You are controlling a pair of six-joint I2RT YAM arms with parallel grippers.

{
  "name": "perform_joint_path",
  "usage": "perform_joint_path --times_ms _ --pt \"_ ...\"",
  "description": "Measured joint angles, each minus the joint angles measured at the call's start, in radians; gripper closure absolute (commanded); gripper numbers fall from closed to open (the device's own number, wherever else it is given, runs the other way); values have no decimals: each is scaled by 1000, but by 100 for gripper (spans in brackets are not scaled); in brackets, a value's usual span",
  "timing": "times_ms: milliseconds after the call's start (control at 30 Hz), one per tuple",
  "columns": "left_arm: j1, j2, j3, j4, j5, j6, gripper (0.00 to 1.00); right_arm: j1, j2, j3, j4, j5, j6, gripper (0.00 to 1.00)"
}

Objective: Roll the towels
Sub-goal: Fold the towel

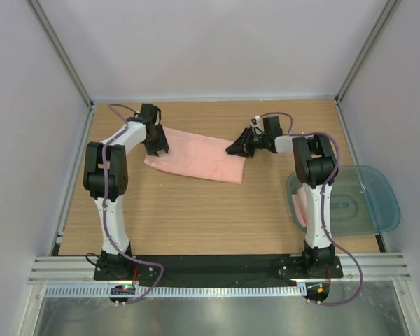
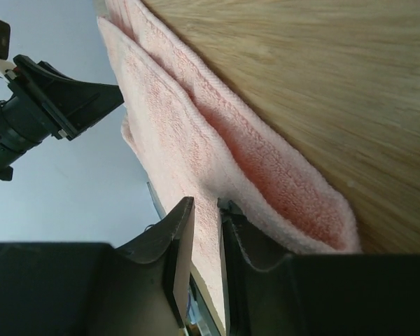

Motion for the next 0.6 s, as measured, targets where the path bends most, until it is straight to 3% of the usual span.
perform_joint_path --times_ms 300,500,567,600 --pt "-11 -195 -300 104 -113 -84 55 40 -81 -173 85 -3 -18 76" --pt "-8 -301 -417 3 -233 -95 54 167 -175 -299 72 33 -55 75" --pt "-10 -328 -429 -44 -280 -95 53 203 -198 -306 26 51 -75 73" --pt "-13 -342 -431 -68 -305 -93 53 216 -206 -297 -7 64 -87 66"
